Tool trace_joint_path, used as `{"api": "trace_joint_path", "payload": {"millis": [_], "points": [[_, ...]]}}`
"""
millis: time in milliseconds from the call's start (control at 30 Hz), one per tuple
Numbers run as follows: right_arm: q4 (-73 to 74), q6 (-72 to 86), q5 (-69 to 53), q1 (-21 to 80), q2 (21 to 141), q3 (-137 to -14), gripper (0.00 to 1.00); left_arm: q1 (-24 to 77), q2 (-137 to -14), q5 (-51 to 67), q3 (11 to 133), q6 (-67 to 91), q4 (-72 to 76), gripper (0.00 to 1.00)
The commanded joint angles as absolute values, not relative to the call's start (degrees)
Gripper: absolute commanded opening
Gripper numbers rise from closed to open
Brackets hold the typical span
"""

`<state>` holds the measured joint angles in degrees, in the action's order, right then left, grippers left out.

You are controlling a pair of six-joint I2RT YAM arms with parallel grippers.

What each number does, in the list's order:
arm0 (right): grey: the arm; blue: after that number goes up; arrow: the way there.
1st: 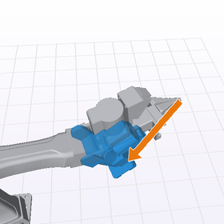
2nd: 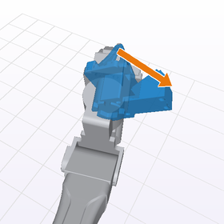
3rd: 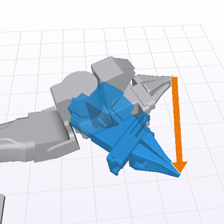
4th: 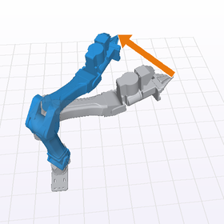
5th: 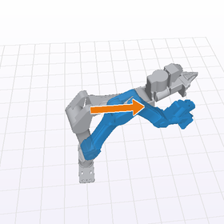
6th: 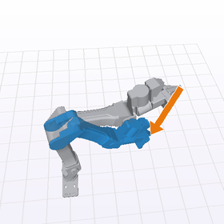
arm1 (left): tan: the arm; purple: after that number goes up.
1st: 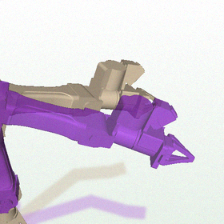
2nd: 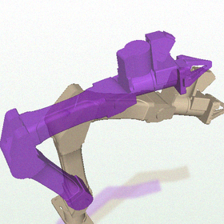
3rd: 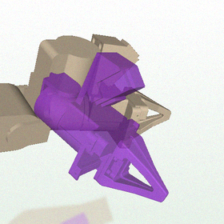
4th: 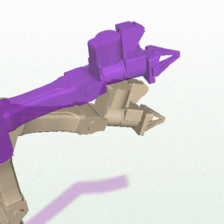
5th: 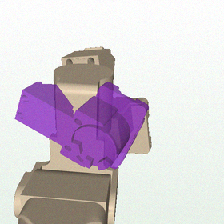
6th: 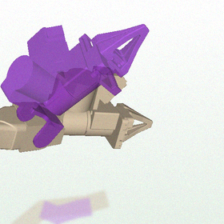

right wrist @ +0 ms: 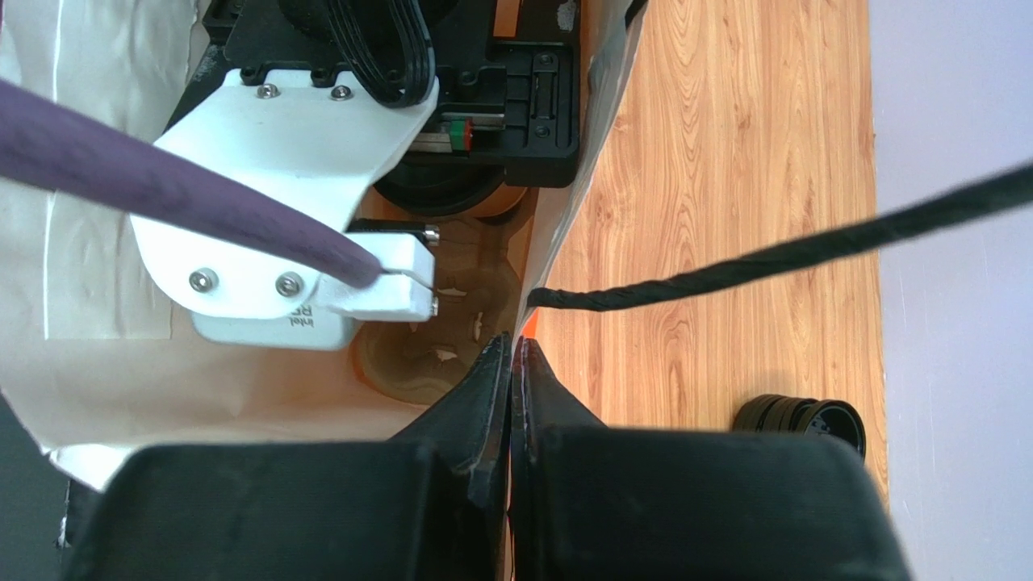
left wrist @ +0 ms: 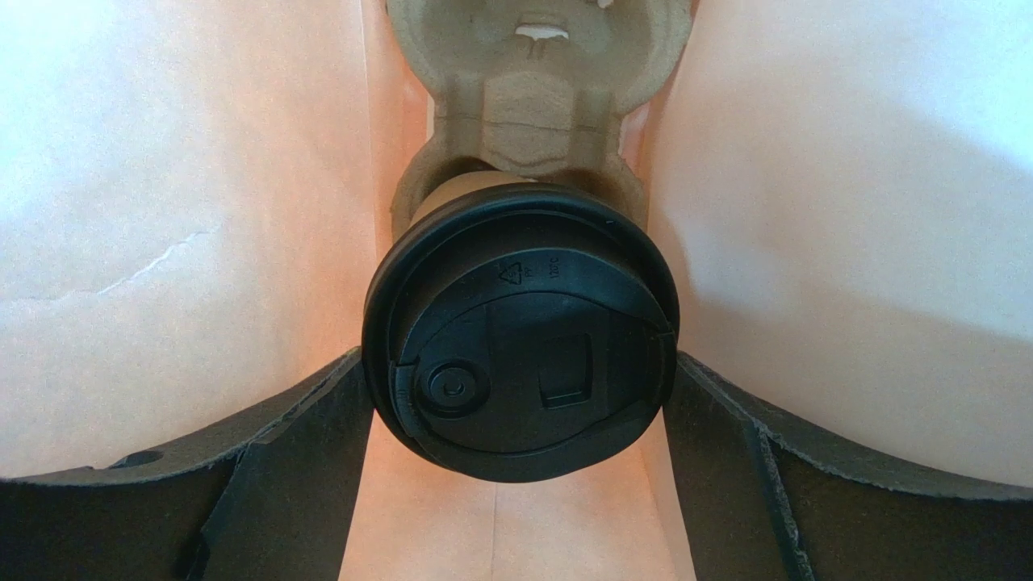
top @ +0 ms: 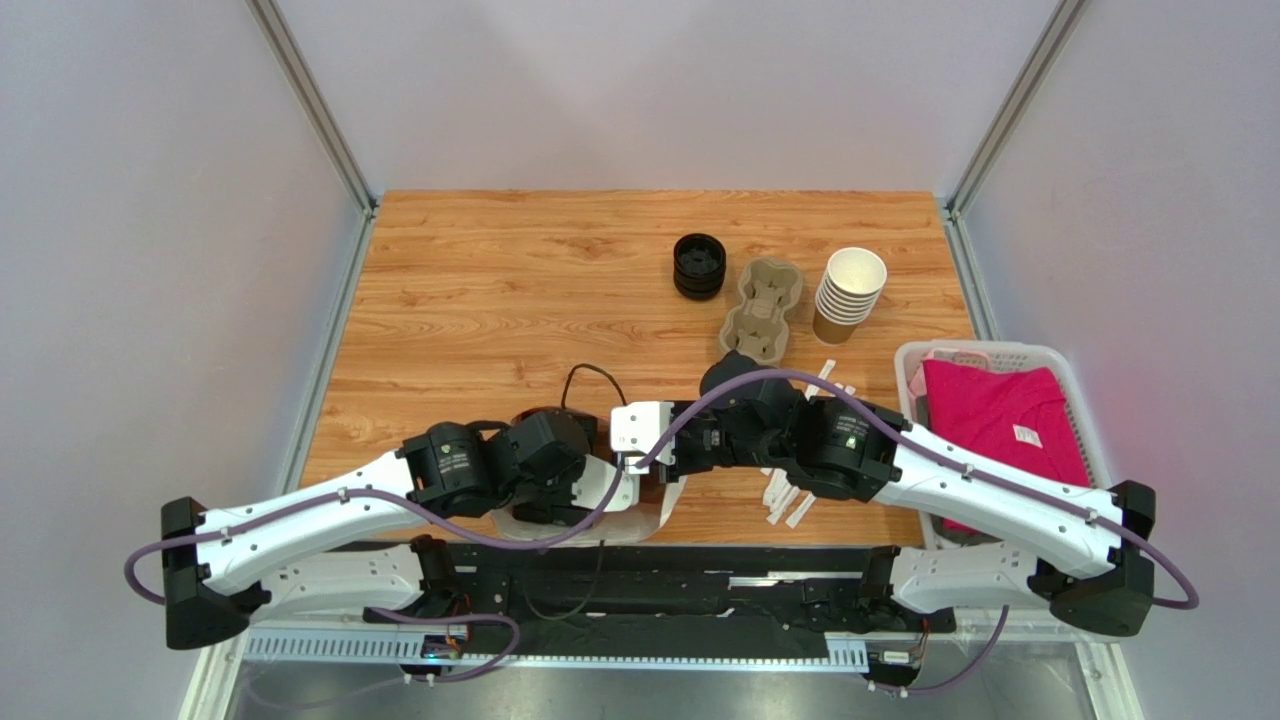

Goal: Pack the takeout coffee

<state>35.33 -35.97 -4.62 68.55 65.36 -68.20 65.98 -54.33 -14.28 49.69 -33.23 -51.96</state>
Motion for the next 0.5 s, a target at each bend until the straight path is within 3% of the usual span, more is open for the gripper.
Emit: {"api": "trace_joint_path", "payload": {"millis": [0,467], "points": [[33.23,-36.21,-3.96,69.17,65.13,-70.49,0.0,65.74,-55.37,-14.33,53.61,-29.1,-53.35,0.47],[32.08,-36.48,-12.13,65.66,63.54,-68.82,0.0,59.07,-59.67,-7.56,50.1,-29.53,-49.49,0.47]]}}
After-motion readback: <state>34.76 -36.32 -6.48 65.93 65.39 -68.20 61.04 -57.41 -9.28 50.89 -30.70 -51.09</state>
